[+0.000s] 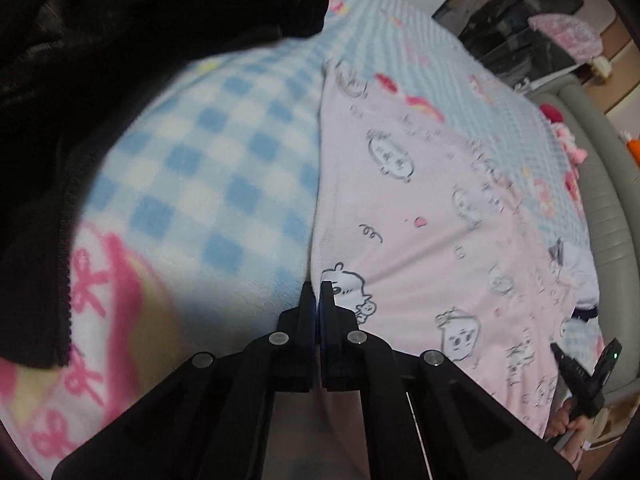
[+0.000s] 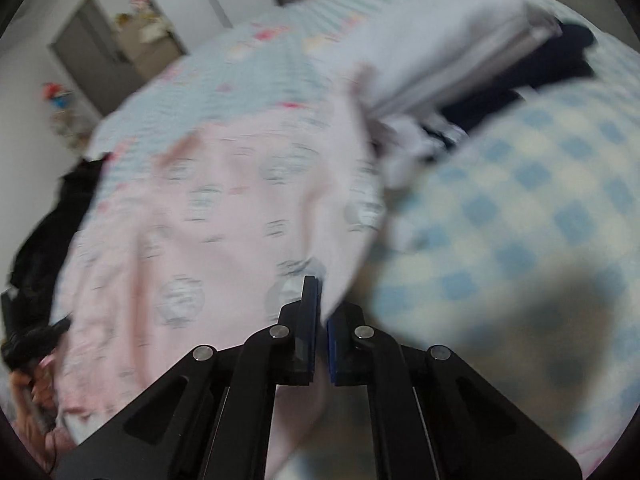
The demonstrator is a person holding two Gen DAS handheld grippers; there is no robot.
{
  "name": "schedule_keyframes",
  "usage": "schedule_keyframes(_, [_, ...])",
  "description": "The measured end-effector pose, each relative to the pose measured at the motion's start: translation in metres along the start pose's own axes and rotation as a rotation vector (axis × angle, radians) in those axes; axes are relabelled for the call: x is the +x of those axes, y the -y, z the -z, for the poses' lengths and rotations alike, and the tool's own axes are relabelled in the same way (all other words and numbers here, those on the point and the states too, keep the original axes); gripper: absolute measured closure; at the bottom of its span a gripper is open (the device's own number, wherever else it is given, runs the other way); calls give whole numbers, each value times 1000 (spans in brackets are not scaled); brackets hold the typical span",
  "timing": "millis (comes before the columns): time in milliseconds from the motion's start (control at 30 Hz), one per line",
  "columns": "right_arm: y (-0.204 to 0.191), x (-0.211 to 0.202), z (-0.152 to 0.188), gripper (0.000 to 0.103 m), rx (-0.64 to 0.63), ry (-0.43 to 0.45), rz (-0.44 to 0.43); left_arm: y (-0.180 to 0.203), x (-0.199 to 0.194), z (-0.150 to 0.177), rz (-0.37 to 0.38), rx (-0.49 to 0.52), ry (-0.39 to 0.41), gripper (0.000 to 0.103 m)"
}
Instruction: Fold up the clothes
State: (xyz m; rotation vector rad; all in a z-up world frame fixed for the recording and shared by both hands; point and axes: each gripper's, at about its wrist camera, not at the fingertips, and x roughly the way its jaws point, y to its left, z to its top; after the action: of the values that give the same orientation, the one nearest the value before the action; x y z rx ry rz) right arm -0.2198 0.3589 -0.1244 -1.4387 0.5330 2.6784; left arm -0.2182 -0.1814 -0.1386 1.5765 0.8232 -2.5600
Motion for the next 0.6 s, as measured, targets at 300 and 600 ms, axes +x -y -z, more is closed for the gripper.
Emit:
schedule_keyframes(300, [-21, -64, -4, 89, -87, 209, 29, 120, -39, 21, -74, 414, 142, 63])
schedule_keyframes(600, [-134, 24, 16, 84, -470, -107, -95, 249, 41, 66, 19, 745, -50, 42])
